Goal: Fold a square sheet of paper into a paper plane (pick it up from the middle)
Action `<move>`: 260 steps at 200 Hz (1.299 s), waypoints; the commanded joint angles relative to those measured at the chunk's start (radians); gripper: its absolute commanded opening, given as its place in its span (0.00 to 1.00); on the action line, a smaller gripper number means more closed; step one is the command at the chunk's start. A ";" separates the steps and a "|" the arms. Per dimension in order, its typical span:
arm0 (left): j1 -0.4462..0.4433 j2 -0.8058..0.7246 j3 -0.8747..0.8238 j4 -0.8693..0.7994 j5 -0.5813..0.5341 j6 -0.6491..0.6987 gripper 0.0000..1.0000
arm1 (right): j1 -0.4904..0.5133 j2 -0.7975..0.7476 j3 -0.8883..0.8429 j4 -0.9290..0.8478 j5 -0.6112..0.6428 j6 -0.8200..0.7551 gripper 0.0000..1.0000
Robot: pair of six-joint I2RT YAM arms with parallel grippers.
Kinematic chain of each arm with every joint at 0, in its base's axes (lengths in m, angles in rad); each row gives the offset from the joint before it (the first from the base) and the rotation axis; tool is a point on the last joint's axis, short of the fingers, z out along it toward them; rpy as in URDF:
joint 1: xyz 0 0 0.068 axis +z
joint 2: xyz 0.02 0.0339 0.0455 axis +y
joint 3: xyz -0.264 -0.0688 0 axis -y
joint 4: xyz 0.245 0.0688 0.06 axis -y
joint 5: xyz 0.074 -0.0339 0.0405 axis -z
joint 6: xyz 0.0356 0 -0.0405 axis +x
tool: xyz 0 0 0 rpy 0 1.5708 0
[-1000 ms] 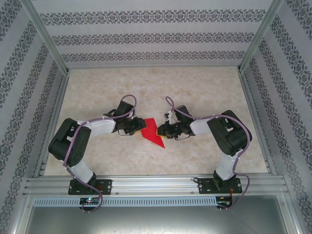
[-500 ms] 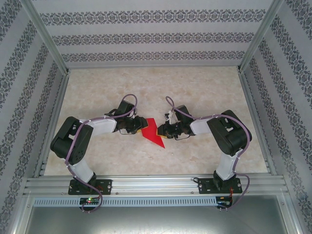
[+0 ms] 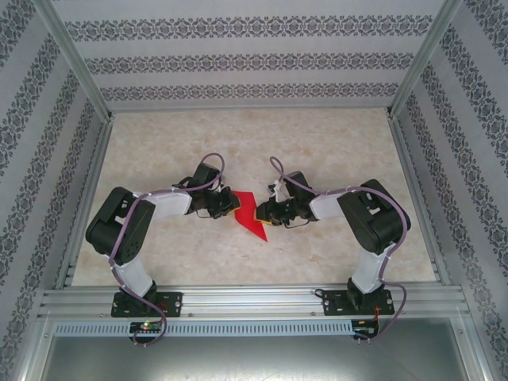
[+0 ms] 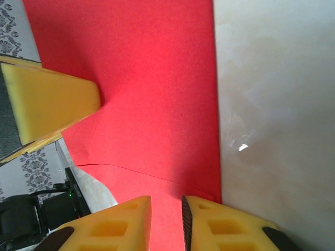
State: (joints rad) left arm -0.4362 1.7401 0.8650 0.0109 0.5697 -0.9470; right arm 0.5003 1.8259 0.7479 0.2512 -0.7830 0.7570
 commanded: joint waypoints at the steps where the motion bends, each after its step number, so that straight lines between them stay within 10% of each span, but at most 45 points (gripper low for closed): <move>1: 0.011 -0.018 0.040 -0.048 -0.001 -0.017 0.11 | 0.024 -0.034 -0.028 0.038 0.088 -0.029 0.26; 81: 0.011 -0.072 0.063 -0.143 -0.010 -0.020 0.10 | 0.304 -0.428 -0.164 -0.040 0.744 -0.419 0.33; 140: 0.010 -0.069 0.067 -0.147 -0.006 -0.022 0.11 | 0.586 -0.340 -0.161 0.035 1.184 -0.740 0.45; 260: 0.011 -0.065 0.075 -0.157 -0.004 -0.021 0.12 | 0.640 -0.176 -0.099 0.101 1.288 -0.851 0.35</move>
State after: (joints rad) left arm -0.4362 1.6924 0.9215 -0.1211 0.5655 -0.9550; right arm 1.1305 1.6360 0.6159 0.3172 0.4568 -0.0643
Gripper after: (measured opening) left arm 0.116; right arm 0.370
